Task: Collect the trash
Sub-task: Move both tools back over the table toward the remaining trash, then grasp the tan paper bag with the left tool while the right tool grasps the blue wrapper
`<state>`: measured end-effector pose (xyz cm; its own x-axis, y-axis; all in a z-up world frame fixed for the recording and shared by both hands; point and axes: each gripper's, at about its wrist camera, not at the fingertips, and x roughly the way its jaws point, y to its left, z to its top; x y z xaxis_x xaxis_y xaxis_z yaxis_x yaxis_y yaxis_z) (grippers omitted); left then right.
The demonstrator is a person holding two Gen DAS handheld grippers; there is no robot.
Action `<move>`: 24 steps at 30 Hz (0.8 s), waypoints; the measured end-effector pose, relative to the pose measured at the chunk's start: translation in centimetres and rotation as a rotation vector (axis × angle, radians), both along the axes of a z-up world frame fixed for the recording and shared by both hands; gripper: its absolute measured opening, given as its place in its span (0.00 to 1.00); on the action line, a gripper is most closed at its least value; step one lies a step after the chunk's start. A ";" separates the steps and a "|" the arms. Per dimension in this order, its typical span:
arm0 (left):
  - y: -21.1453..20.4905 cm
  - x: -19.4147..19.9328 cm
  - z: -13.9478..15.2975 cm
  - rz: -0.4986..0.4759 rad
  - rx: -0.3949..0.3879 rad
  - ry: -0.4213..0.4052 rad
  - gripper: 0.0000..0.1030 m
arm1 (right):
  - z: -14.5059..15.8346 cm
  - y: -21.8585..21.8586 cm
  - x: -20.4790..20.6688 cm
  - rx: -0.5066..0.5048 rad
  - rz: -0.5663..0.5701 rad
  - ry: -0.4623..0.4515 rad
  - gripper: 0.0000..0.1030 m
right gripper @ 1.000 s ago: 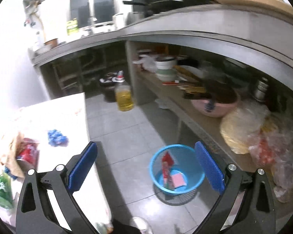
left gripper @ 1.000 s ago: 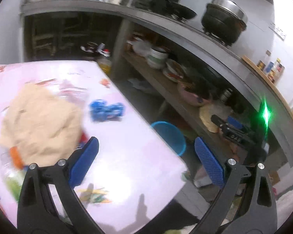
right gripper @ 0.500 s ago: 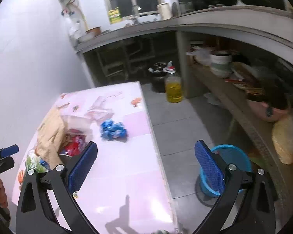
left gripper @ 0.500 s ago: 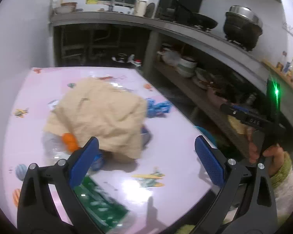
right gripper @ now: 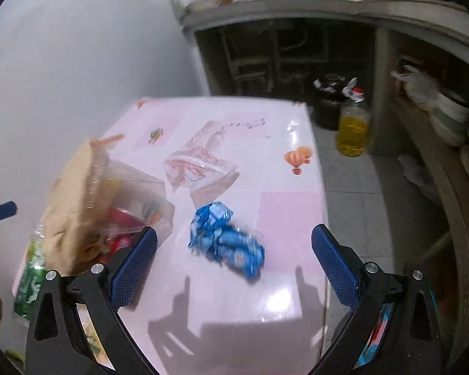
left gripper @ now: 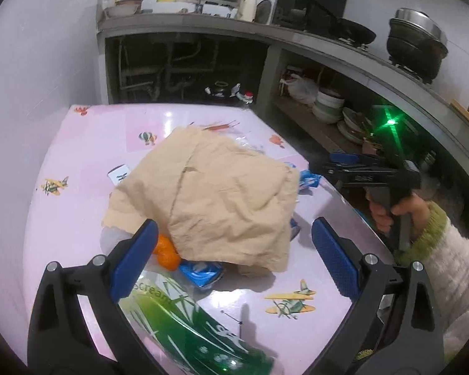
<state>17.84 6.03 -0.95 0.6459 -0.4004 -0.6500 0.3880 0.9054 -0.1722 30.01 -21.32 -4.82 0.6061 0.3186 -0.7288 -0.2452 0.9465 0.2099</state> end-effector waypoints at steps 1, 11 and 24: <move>0.2 0.3 -0.2 0.008 0.000 0.009 0.92 | -0.7 0.4 1.0 -0.010 0.021 0.021 0.91; 0.6 2.0 -0.5 -0.002 0.046 0.021 0.92 | -3.7 2.0 2.9 -0.047 0.093 0.133 0.65; -2.0 8.7 -2.8 -0.096 0.260 0.089 0.92 | -3.5 0.9 -0.4 0.038 0.026 0.171 0.34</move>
